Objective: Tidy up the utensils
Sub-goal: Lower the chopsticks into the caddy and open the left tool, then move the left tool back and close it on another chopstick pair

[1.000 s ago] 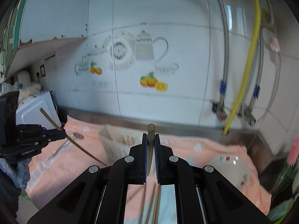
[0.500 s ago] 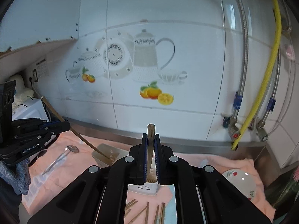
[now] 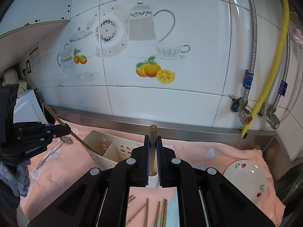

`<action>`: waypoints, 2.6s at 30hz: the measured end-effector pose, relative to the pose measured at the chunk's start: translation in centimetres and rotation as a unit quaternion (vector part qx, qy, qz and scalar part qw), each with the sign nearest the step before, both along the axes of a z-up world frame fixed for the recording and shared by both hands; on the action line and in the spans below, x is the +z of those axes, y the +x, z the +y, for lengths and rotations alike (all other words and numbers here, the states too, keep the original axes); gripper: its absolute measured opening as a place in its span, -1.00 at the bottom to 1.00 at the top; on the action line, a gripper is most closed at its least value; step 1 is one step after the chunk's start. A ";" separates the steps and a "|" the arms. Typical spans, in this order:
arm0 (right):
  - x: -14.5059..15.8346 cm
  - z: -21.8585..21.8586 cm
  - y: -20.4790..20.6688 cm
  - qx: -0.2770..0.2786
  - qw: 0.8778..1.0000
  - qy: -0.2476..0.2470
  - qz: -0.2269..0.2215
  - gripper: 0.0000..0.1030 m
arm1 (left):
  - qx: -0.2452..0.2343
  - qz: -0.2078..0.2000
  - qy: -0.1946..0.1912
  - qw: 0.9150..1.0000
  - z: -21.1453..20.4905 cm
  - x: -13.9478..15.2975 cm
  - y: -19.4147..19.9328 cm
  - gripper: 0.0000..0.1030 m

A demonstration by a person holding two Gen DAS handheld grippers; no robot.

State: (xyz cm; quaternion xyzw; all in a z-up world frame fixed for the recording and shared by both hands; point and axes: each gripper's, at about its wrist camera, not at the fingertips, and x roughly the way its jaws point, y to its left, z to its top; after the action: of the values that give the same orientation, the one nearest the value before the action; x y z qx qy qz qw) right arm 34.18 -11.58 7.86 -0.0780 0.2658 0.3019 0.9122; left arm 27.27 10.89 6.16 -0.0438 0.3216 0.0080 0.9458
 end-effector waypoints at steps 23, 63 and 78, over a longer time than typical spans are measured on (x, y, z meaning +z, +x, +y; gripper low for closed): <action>1.3 -2.2 -1.8 -0.012 1.000 0.019 -0.016 -0.37 | 0.000 -0.021 0.005 1.000 -0.8 1.5 -2.5 -0.42; -11.6 -12.5 -16.7 -0.031 0.999 0.006 0.030 0.32 | -0.070 0.119 -0.020 0.990 -6.7 -16.5 -12.2 -0.61; -13.7 -14.1 -15.8 -0.047 0.997 0.005 0.054 0.32 | -0.082 0.146 -0.016 0.986 -7.3 -18.7 -10.6 -0.84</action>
State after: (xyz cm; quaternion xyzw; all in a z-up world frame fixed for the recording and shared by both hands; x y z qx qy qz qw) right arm 18.34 -25.67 -5.86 -0.0438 0.3167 0.2638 0.9101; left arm 16.68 3.57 -12.53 -0.0314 0.4590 -0.0681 0.8853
